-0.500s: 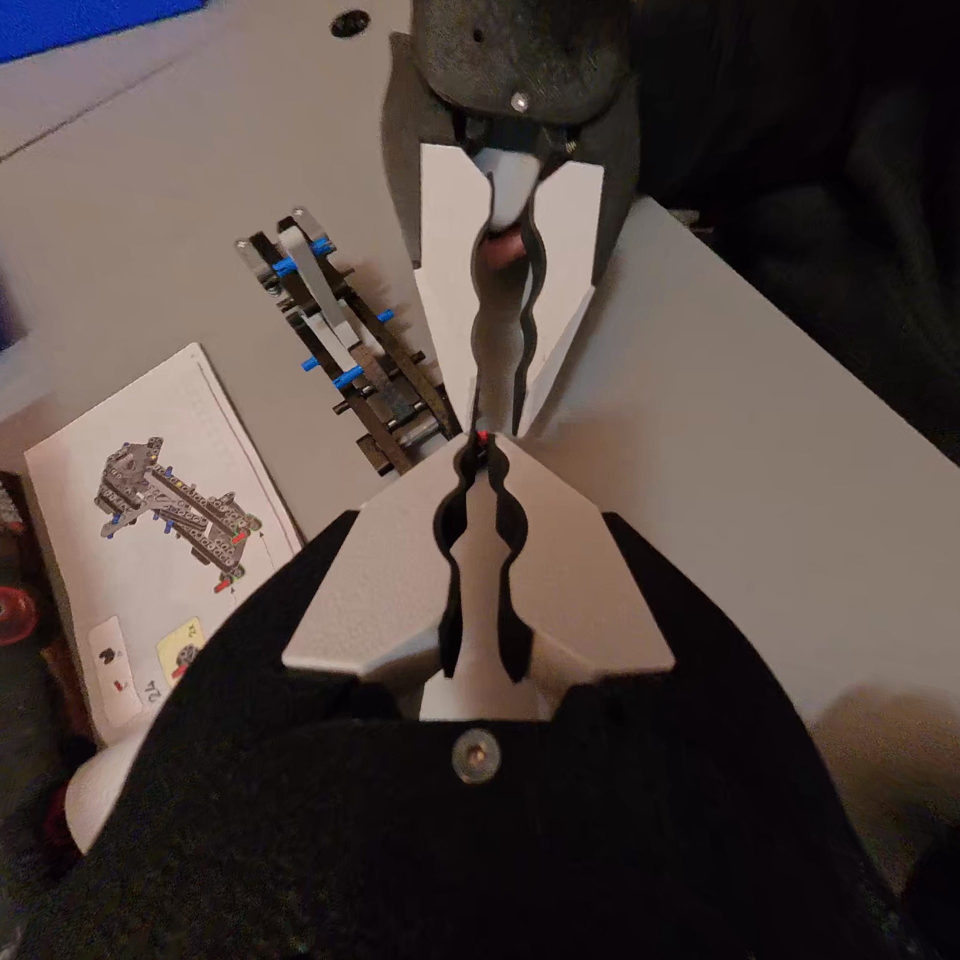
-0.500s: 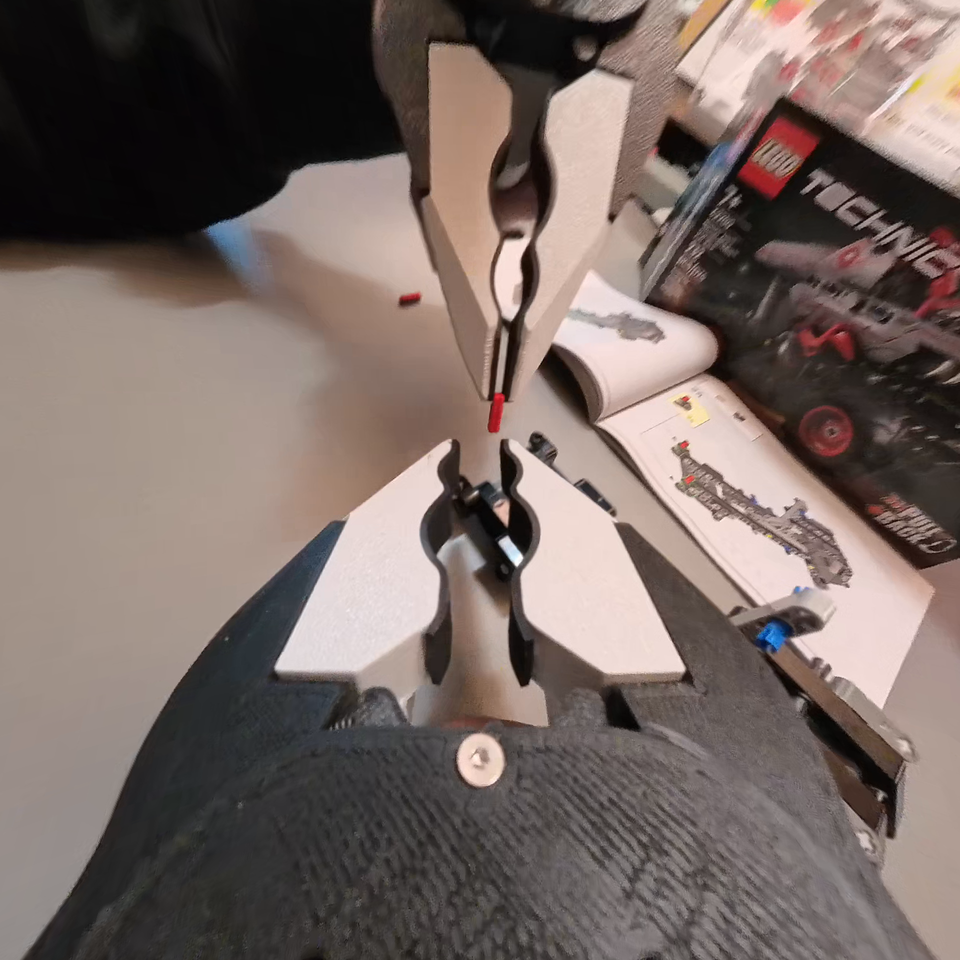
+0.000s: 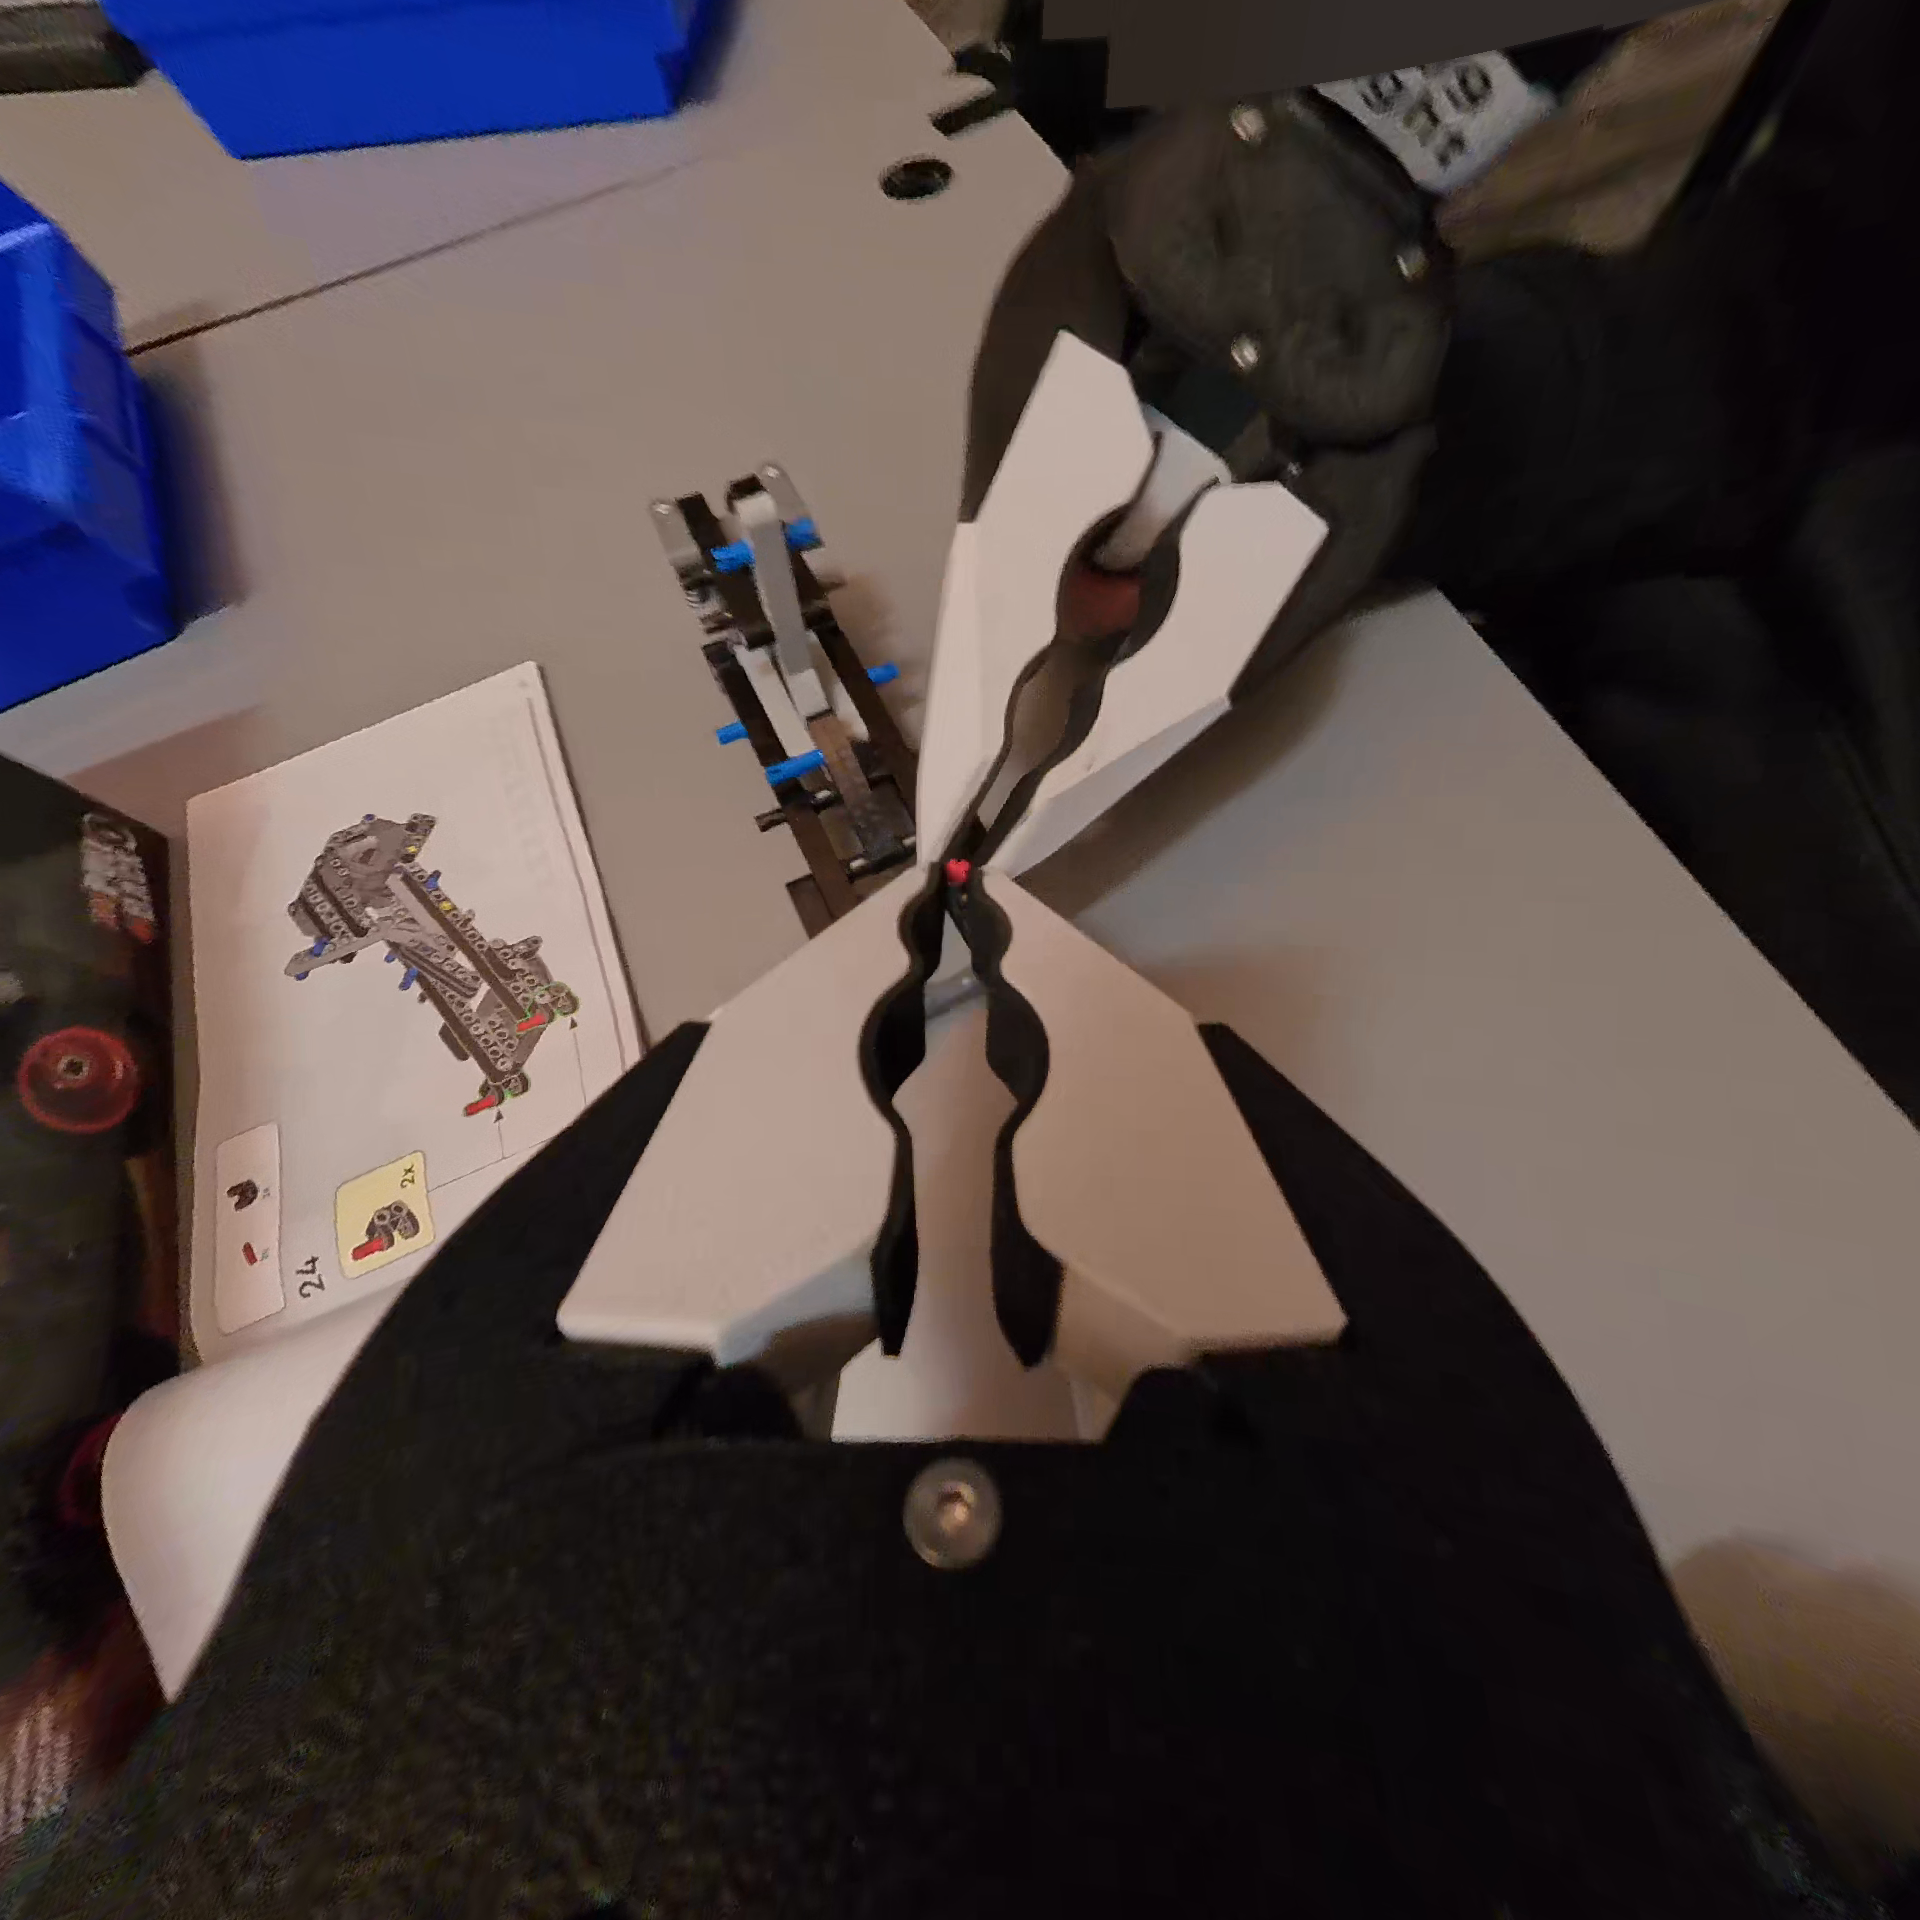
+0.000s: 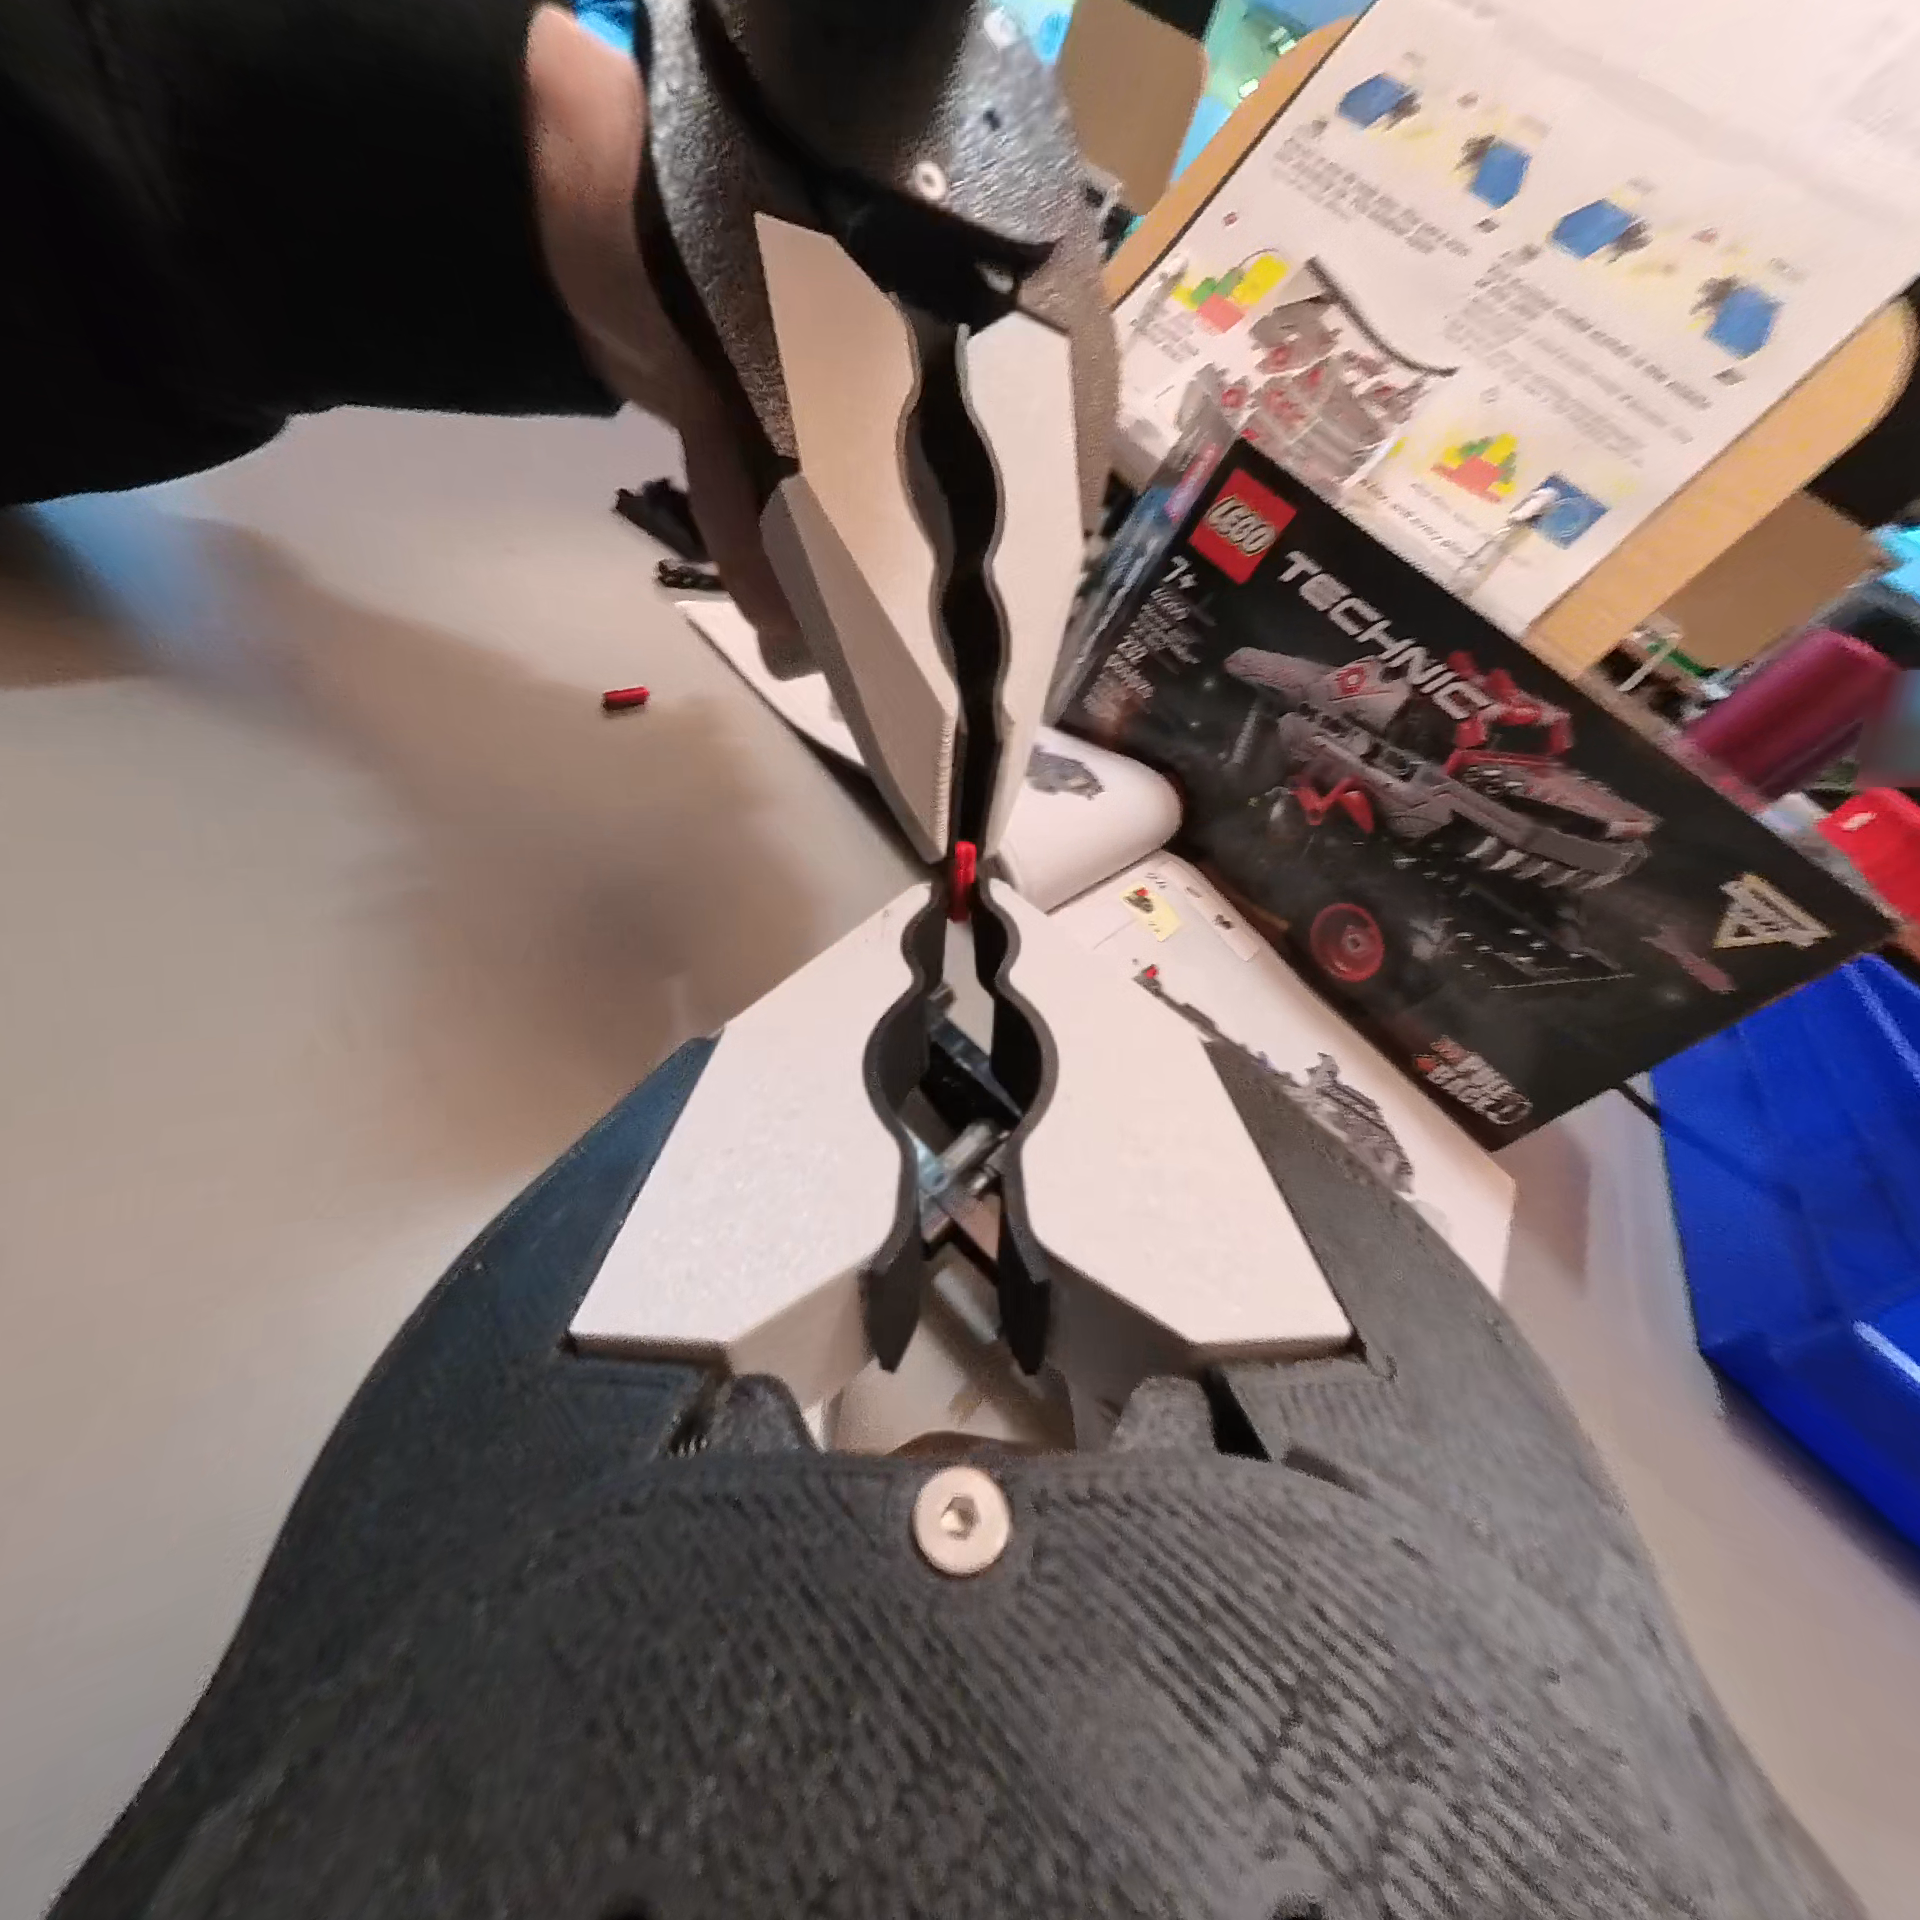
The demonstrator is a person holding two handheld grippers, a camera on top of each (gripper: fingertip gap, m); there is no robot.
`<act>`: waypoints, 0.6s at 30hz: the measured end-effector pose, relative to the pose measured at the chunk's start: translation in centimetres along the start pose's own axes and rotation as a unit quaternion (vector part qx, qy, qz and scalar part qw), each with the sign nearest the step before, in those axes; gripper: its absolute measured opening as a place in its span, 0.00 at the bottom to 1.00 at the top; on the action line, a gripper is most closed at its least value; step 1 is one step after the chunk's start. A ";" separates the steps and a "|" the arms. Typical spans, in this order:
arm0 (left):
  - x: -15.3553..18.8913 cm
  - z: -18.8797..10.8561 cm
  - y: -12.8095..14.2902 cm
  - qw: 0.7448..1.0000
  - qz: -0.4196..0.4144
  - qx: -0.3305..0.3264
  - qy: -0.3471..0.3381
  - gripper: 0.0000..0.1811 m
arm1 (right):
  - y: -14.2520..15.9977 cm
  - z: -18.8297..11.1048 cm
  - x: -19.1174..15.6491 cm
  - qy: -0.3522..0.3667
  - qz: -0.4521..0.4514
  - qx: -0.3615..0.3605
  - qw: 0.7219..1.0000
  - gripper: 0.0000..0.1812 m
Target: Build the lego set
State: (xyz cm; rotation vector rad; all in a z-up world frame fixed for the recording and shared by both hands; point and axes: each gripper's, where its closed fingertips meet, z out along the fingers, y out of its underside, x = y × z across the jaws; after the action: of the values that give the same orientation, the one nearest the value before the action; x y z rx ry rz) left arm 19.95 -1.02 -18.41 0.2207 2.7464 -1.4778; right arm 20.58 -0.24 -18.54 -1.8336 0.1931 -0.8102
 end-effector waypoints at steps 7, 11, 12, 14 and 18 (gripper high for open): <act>-1.0 -0.5 -1.0 0.992 -0.058 0.058 -0.099 0.05 | -0.4 0.0 0.9 0.052 -0.009 0.014 0.999 0.01; -1.0 -0.6 -1.2 0.982 -0.071 0.092 -0.148 0.05 | -0.7 -0.1 1.0 0.056 0.001 0.023 0.998 0.01; -1.0 -0.5 -1.3 0.980 -0.078 0.101 -0.151 0.04 | -0.8 -0.1 1.1 0.057 0.002 0.026 0.998 0.01; -0.8 -0.3 -1.3 0.978 -0.093 0.114 -0.149 0.02 | -0.9 -0.1 1.0 0.056 -0.001 0.027 0.998 0.01; -0.8 -0.2 -1.2 0.973 -0.112 0.131 -0.152 0.01 | -0.7 -0.1 1.0 0.058 -0.013 0.021 0.998 0.01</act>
State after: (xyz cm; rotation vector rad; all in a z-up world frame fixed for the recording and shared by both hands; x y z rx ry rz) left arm 20.60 -1.63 -17.23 -0.3006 2.3932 -1.7569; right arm 21.13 -0.48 -17.46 -1.7551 0.2255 -0.9341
